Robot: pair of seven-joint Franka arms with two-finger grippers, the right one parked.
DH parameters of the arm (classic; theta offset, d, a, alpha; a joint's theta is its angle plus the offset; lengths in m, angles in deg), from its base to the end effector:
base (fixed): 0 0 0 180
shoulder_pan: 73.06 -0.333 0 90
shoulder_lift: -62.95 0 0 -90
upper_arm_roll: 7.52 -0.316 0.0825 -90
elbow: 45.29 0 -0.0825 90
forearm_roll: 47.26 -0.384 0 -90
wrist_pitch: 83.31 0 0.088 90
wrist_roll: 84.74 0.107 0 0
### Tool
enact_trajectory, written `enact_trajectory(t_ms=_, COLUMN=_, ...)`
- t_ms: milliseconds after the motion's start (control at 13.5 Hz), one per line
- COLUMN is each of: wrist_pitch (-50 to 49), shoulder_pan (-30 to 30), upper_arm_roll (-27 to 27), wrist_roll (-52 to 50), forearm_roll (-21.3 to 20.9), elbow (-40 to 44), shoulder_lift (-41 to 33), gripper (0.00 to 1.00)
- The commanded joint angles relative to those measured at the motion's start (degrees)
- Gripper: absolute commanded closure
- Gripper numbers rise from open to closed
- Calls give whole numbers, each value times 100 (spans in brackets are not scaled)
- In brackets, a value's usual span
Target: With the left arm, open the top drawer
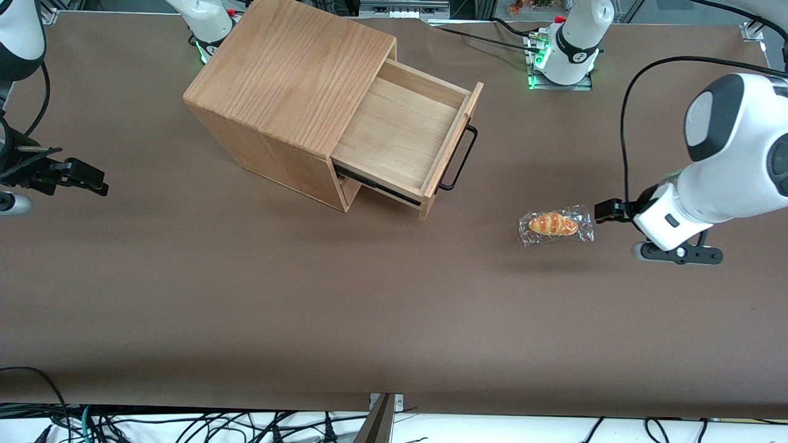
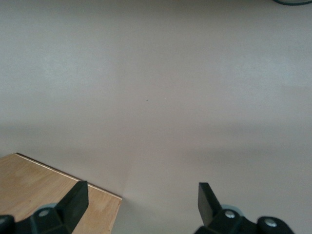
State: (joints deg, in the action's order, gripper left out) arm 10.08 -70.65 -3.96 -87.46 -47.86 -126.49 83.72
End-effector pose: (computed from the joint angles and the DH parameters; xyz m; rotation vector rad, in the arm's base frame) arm 0.6501 -0.0610 0.4817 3.1310 -0.0873 -0.2346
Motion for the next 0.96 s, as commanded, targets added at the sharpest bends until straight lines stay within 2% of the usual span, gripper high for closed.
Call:
enact_trajectory(t_ms=0, wrist_pitch=-84, shoulder_pan=136, upper_arm_roll=-328, wrist_roll=385, forearm_roll=-150, elbow=16, shoulder_lift=-56, gripper=0)
enact_trajectory(t_ms=148, wrist_pitch=-66, shoulder_pan=547, upper_arm_roll=-1011, wrist_roll=736, forearm_roll=-46, elbow=-19, shoulder_lift=-47, gripper=0)
enact_trajectory(t_ms=223, wrist_pitch=-58, shoulder_pan=645, upper_arm_roll=-1171, wrist_roll=755, forearm_roll=59, elbow=-28, shoulder_lift=-38, gripper=0)
enact_trajectory(t_ms=594, wrist_pitch=-40, shoulder_pan=576, upper_arm_roll=-1340, wrist_roll=790, forearm_roll=104, elbow=-28, shoulder_lift=6, gripper=0)
enact_trajectory(t_ms=890, wrist_pitch=162, shoulder_pan=400, upper_arm_roll=-1340, wrist_roll=1510, forearm_roll=376, elbow=-10, shoulder_lift=6, gripper=0)
